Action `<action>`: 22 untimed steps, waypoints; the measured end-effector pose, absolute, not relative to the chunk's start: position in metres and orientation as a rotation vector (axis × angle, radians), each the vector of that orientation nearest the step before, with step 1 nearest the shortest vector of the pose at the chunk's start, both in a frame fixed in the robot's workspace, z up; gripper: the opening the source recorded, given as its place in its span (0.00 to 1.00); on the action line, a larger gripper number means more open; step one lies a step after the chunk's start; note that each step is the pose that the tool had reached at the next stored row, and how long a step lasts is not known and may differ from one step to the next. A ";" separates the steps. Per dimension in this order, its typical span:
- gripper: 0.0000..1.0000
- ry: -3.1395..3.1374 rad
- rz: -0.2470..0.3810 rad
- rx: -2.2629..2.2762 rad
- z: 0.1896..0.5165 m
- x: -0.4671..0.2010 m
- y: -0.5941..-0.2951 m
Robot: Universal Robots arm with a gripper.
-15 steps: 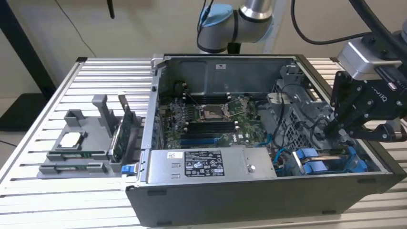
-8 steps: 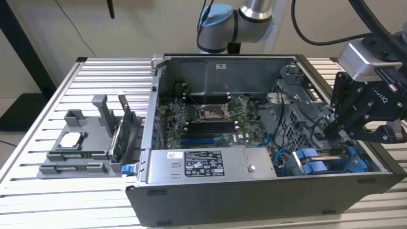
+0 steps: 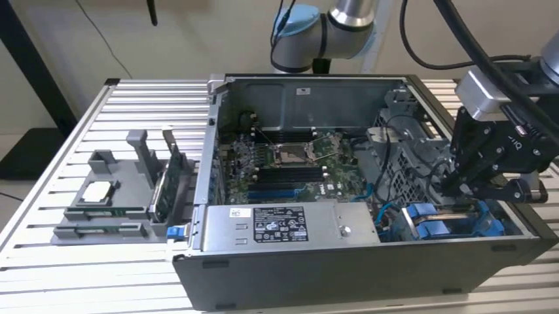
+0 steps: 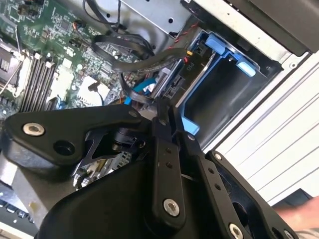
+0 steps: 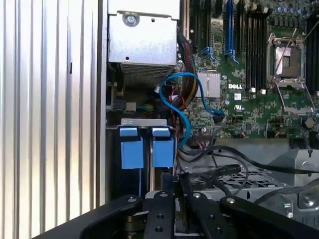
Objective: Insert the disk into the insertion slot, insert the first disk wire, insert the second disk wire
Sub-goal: 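Insert the second disk wire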
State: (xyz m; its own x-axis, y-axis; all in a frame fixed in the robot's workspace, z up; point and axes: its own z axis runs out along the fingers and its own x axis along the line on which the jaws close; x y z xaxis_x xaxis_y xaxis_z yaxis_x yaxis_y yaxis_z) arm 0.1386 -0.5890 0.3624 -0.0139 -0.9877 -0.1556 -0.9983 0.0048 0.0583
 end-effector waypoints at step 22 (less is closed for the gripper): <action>0.16 2.192 0.229 -2.141 0.359 0.142 -0.585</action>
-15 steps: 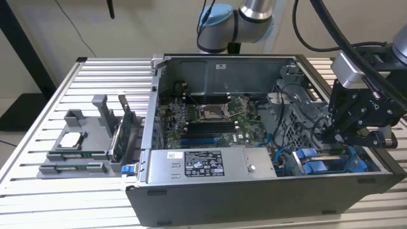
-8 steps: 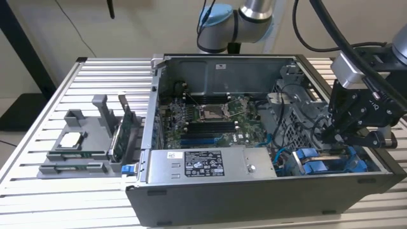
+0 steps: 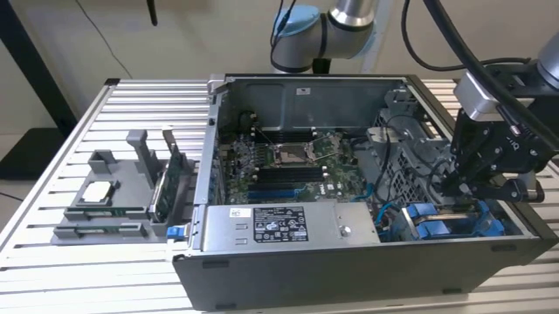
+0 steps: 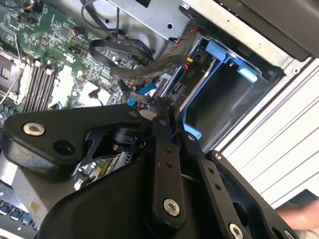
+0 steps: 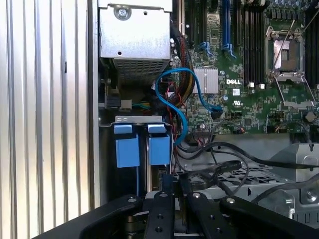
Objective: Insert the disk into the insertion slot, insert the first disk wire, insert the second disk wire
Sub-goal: 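Insert the second disk wire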
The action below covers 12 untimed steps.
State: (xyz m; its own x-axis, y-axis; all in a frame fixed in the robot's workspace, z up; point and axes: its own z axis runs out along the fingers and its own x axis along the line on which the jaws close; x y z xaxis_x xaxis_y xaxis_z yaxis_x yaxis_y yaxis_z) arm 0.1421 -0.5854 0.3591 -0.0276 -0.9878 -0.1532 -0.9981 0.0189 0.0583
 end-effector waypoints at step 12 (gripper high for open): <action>0.16 2.210 0.233 -2.123 0.354 0.149 -0.588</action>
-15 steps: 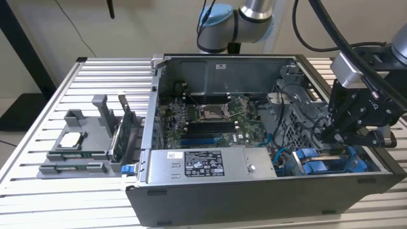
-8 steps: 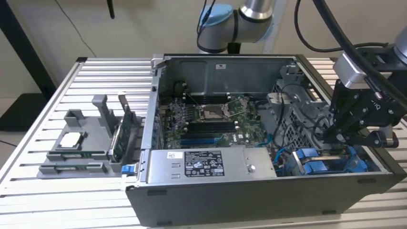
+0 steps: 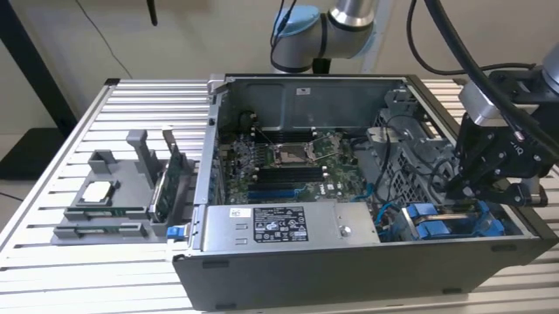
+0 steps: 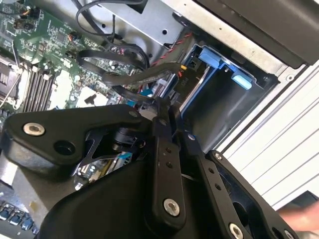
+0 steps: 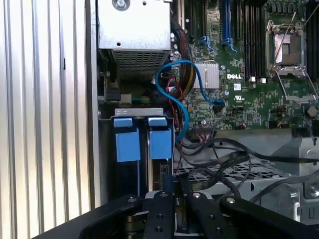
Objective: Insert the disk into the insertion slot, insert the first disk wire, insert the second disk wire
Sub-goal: 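Insert the second disk wire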
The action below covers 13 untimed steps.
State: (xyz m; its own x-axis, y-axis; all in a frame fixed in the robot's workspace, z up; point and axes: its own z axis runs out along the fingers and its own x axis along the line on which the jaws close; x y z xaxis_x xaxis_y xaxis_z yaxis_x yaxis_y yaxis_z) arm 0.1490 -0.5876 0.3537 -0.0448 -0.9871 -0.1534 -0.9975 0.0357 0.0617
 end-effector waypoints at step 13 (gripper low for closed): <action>0.16 2.249 0.230 -2.077 0.345 0.152 -0.590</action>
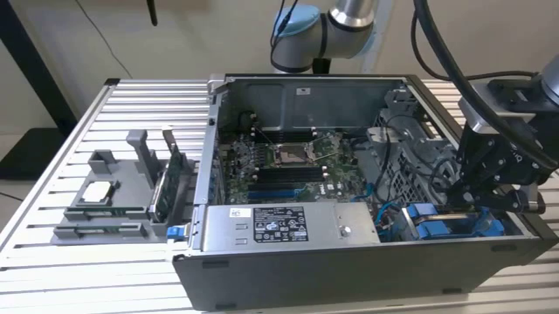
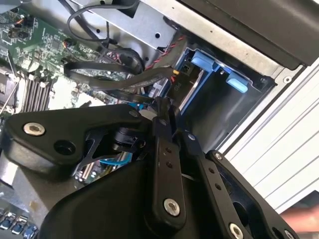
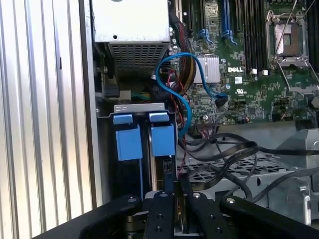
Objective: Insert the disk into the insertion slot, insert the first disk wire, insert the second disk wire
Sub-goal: 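Insert the second disk wire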
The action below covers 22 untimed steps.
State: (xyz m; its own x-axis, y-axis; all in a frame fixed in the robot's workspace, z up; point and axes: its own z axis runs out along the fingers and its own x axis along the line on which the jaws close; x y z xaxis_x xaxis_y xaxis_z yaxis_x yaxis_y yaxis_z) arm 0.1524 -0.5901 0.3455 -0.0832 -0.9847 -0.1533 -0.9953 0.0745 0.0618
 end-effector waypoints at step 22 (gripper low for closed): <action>0.16 2.252 0.229 -2.075 0.336 0.152 -0.590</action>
